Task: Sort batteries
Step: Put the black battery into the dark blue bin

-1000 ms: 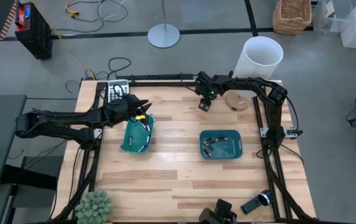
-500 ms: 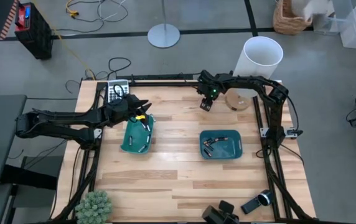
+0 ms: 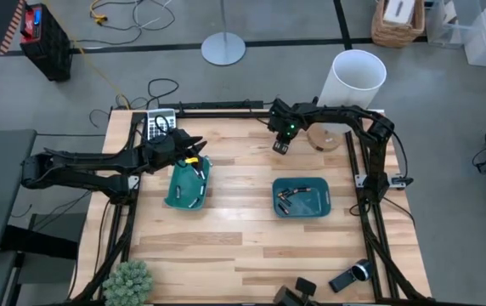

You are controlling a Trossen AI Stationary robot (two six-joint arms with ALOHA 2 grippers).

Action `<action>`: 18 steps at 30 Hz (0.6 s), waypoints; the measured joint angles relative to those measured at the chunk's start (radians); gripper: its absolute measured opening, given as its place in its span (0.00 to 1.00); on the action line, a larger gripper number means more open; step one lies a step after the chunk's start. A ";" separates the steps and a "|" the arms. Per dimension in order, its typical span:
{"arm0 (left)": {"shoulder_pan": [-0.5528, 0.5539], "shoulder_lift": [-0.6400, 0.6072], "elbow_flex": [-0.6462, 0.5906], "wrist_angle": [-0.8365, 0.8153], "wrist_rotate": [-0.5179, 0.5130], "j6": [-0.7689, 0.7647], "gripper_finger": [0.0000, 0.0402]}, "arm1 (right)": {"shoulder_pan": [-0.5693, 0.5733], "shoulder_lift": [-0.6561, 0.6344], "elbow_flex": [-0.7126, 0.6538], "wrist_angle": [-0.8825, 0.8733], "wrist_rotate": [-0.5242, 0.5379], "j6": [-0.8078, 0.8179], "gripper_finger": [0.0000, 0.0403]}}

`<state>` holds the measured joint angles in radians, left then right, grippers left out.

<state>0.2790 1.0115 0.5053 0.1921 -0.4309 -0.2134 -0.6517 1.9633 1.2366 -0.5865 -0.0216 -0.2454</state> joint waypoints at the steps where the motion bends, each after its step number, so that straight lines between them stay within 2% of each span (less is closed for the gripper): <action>1: 0.000 0.000 0.000 0.000 0.000 0.000 0.26 | 0.003 0.000 0.000 0.004 0.000 0.000 0.11; 6: 0.000 0.000 0.000 0.000 0.000 0.000 0.26 | 0.011 -0.011 -0.002 0.024 0.000 0.000 0.04; 18: 0.000 0.000 0.000 0.000 0.000 0.000 0.26 | 0.046 -0.071 -0.005 0.052 -0.020 -0.004 0.02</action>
<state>0.2794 1.0115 0.5056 0.1921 -0.4305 -0.2134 -0.6059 1.8919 1.2312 -0.5349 -0.0418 -0.2491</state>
